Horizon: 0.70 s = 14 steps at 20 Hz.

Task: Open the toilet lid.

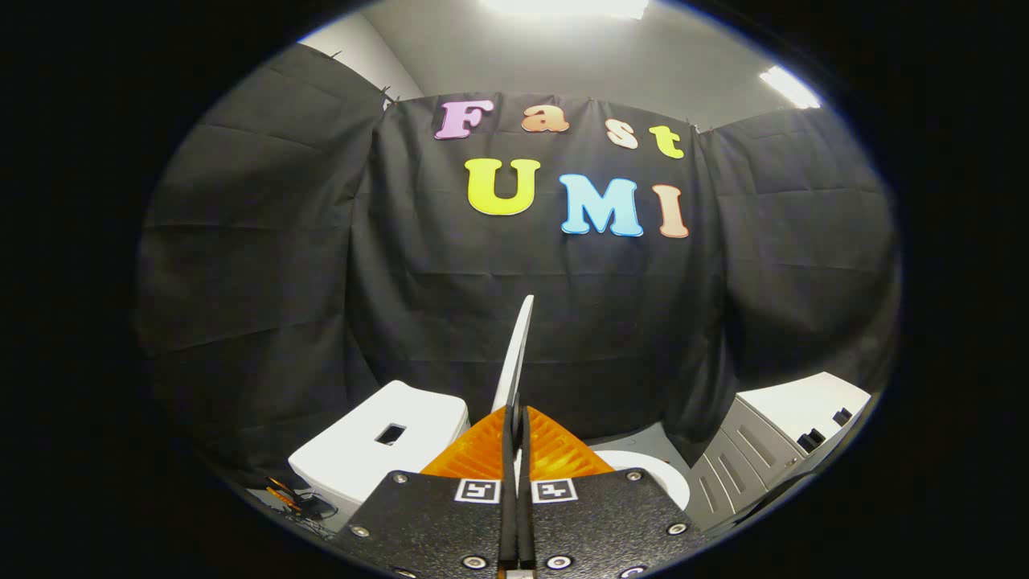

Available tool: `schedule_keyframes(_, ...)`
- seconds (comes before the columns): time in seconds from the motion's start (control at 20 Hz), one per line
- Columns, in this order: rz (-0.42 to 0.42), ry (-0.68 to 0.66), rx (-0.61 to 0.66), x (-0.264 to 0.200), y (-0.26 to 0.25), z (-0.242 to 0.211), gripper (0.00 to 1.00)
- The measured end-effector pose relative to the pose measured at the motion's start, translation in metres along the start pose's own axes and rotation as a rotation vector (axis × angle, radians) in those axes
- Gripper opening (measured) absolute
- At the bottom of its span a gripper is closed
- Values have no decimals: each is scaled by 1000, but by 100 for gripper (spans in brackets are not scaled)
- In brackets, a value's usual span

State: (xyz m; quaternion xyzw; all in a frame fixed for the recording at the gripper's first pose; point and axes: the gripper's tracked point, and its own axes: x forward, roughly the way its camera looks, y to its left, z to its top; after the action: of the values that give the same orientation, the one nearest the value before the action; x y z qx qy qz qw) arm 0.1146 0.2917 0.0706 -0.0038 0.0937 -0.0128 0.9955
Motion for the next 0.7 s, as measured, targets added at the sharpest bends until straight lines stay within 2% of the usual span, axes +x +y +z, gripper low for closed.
schedule_keyframes(0.55, 73, -59, -113, 3, 58, 8, 0)
schedule_keyframes(0.7, 94, -67, -111, 4, 64, 8, 0)
